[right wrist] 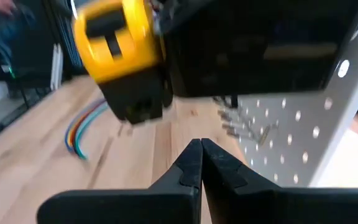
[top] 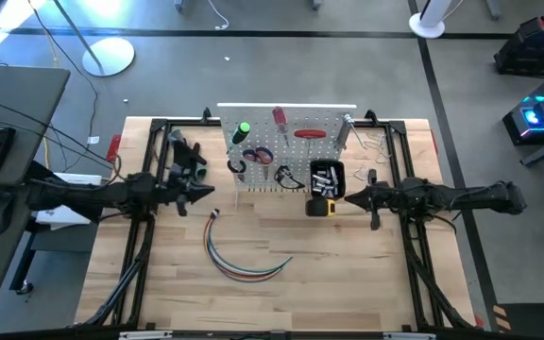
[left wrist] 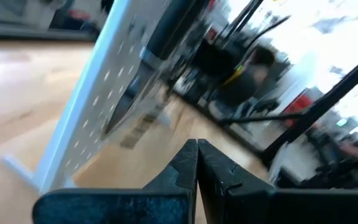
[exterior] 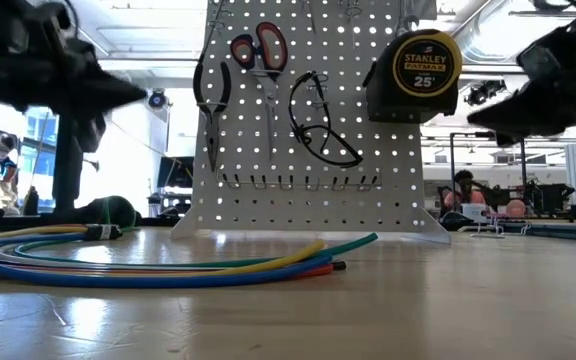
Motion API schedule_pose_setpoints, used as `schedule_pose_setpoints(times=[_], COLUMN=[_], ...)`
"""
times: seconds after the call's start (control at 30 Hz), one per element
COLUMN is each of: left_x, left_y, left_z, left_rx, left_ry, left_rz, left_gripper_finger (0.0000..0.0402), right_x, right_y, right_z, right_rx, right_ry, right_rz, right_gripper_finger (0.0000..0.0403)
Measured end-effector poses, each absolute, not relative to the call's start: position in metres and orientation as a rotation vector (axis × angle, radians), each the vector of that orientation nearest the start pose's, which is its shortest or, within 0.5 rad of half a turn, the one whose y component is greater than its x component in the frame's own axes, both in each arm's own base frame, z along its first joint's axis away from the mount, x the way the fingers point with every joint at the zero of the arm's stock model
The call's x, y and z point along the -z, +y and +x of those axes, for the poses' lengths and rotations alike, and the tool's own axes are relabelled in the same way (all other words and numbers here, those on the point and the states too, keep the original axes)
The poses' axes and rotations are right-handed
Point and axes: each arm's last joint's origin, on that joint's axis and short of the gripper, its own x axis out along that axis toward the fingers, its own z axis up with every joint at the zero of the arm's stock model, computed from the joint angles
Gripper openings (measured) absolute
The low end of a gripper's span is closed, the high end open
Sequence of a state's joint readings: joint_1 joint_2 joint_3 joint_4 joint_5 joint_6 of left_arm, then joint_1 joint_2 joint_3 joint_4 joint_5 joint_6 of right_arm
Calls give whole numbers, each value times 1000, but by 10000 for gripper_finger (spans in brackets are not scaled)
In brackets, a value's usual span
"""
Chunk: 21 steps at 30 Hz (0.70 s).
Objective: Hang tools onto peg board
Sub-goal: Return to Home Position
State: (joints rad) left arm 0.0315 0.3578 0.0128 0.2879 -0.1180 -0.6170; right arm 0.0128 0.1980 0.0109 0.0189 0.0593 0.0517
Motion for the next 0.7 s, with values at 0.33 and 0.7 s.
schedule_pose_setpoints(times=[0.33, 0.7], left_x=[-191, -191], left_y=[6, 6], left_z=[94, 94], left_rx=[-69, -63], left_ry=[-287, -296], left_rz=[-623, -623], left_gripper_finger=[0, 0], right_x=[-170, -168], right_y=[0, 0], right_z=[97, 98], right_rx=[44, 37], right_ry=[-45, -22], right_rz=[53, 52], right_gripper_finger=[0, 0])
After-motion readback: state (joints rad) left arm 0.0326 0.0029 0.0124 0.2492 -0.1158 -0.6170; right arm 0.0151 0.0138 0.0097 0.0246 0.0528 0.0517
